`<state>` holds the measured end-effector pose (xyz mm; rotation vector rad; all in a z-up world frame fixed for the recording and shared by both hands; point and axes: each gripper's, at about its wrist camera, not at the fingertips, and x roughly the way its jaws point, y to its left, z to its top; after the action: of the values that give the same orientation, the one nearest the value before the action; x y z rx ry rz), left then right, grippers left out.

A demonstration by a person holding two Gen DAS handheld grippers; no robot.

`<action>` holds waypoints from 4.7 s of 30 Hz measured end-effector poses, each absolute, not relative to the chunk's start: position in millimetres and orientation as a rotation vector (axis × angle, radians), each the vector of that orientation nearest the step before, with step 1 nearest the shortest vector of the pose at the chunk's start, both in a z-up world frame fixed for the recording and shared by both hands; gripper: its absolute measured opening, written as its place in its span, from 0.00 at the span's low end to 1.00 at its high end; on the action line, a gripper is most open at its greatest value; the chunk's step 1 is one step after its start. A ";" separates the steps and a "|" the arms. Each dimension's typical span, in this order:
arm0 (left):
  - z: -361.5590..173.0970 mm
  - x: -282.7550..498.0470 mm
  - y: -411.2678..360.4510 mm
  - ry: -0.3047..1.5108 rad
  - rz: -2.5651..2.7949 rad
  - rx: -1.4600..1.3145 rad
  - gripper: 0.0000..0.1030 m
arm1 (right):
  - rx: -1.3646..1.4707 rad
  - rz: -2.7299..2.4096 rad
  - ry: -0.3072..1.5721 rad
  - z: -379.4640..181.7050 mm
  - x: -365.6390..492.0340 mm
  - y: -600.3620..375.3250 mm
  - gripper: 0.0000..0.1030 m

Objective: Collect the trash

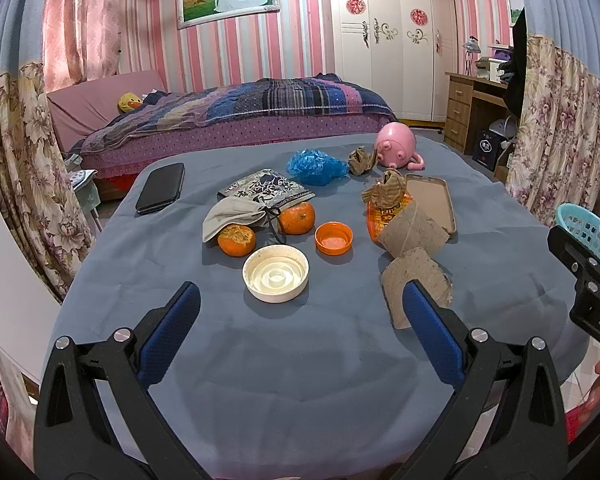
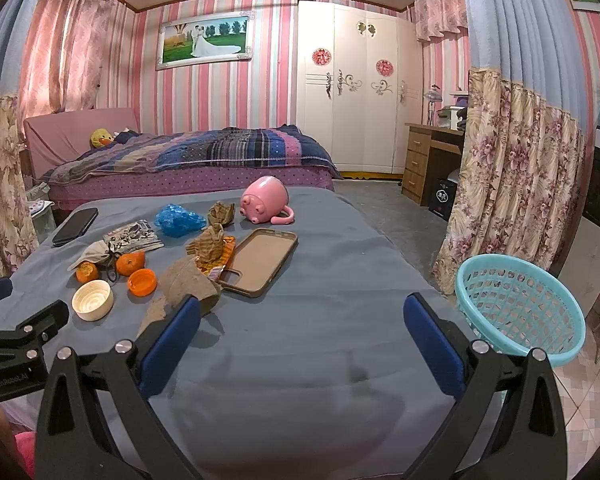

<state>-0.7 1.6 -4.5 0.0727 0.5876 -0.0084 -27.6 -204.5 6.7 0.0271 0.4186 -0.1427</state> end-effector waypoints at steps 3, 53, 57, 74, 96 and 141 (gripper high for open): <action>-5.2 -1.0 0.7 0.590 -0.009 0.075 0.95 | 0.030 -0.147 0.417 6.2 -28.1 -206.7 0.96; -18.2 25.8 47.2 0.619 0.086 0.032 0.95 | 0.055 -0.107 0.424 0.1 -6.3 -204.0 0.96; -15.9 30.7 60.9 0.616 0.100 0.013 0.95 | 0.055 -0.056 0.521 -5.0 12.6 -191.3 0.96; -22.2 36.9 99.5 0.642 0.142 -0.033 0.95 | -0.013 0.112 0.666 -41.2 47.0 -121.0 0.67; -55.8 89.5 45.0 0.769 0.088 -0.077 0.95 | 0.003 0.155 0.636 -30.4 45.6 -156.3 0.21; 19.4 64.0 14.7 0.654 0.060 -0.045 0.57 | 0.012 0.066 0.564 26.1 53.0 -263.2 0.19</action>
<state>64.0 14.7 19.4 -0.0451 0.6543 0.0602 53.0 -263.2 26.1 0.0120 0.5639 0.0656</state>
